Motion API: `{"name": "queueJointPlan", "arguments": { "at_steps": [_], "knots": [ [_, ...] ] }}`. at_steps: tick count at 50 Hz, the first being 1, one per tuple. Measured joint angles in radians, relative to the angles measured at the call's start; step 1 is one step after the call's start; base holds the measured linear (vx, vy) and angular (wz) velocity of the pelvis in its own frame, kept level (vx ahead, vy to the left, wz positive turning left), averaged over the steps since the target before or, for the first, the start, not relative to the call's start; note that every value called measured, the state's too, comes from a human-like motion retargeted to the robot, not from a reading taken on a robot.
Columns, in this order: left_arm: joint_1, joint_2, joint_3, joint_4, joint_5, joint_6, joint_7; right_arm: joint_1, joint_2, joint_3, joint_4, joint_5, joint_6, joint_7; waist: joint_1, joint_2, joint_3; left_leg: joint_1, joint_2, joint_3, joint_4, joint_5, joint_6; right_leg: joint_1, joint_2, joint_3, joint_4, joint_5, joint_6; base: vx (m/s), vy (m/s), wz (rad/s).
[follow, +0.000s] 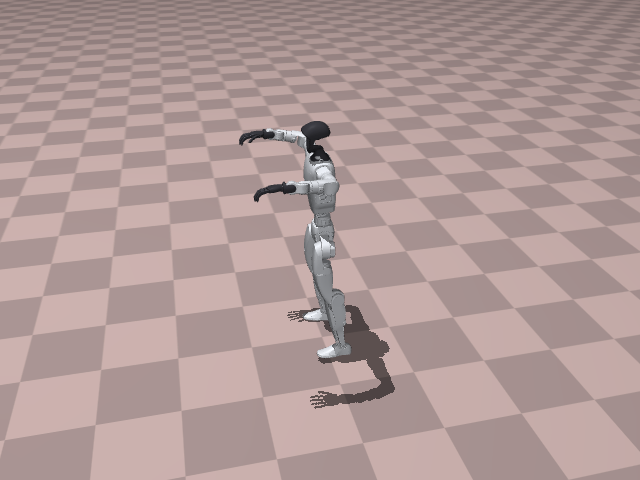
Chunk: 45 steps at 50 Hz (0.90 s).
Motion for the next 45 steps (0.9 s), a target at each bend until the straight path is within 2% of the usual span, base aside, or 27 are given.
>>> {"name": "queueJointPlan", "arguments": {
  "at_steps": [21, 45],
  "knots": [
    [-0.032, 0.005, -0.021, -0.006, -0.006, -0.003, 0.007, 0.081, 0.008, -0.081, -0.005, 0.002, -0.001, 0.004, 0.005, 0.001, -0.008, 0.002, 0.003, 0.006, -0.001, -0.004, 0.001, -0.003, 0.003, 0.003, 0.000, -0.002, 0.001, 0.00, 0.00, 0.00],
    [-0.073, 0.002, -0.061, -0.008, -0.011, -0.008, 0.017, 0.081, 0.009, -0.091, -0.012, 0.010, -0.007, -0.006, 0.007, -0.002, -0.005, 0.001, 0.005, 0.012, -0.001, -0.008, 0.002, -0.009, 0.005, 0.009, 0.005, -0.010, 0.002, 0.00, 0.00, 0.00]
  ]
}}
